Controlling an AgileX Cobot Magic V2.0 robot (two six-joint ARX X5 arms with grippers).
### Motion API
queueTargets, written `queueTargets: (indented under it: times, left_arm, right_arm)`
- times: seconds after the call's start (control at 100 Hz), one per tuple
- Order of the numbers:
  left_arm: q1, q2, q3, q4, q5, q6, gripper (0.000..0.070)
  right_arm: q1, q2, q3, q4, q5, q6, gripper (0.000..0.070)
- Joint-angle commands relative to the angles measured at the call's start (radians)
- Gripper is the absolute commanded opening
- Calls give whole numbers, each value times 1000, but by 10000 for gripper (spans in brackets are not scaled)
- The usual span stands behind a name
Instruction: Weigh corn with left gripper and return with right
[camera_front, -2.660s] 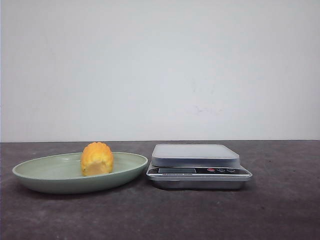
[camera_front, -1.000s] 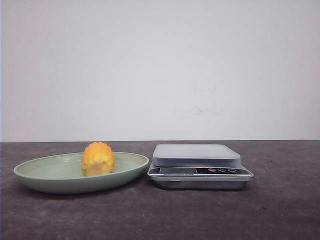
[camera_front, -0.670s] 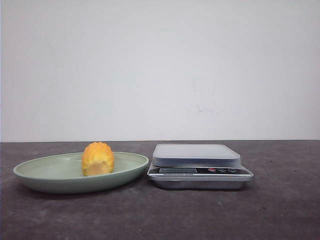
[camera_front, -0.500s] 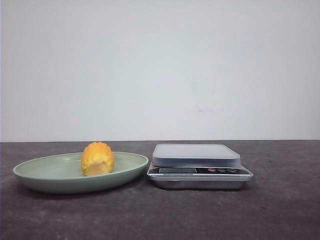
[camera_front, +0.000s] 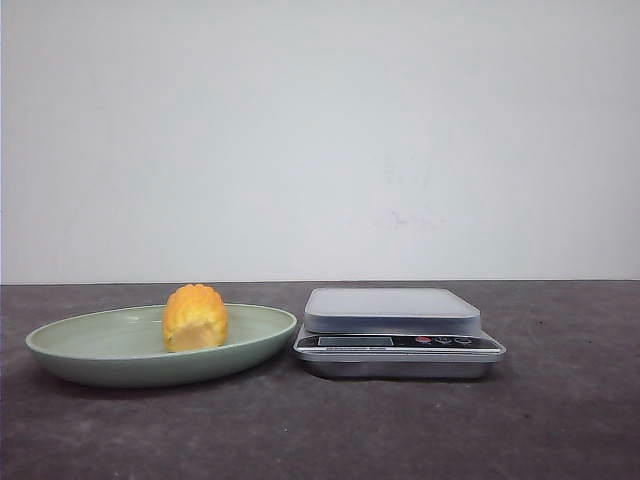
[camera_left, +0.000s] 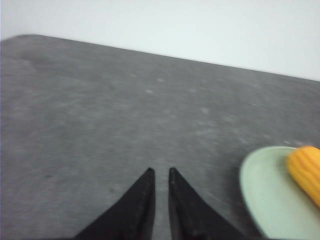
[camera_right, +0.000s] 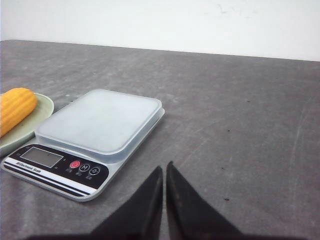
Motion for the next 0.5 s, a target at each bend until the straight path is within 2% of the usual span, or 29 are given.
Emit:
queueTargets:
  times: [0.0, 0.13, 0.34, 0.49]
  left_arm:
    - [22, -2, -18, -7, 10, 13, 0]
    - [63, -2, -18, -10, 43, 39, 0]
    - [104, -2, -18, -19, 249, 145, 0]
    - [109, -2, -18, -19, 192, 142, 0]
  right_arm:
    - [0, -1, -2, -2, -2, 7, 6]
    - [0, -1, -2, -2, -2, 7, 6]
    - [0, -1, -2, -2, -2, 7, 6]
    - [0, -1, -2, -2, -2, 7, 6]
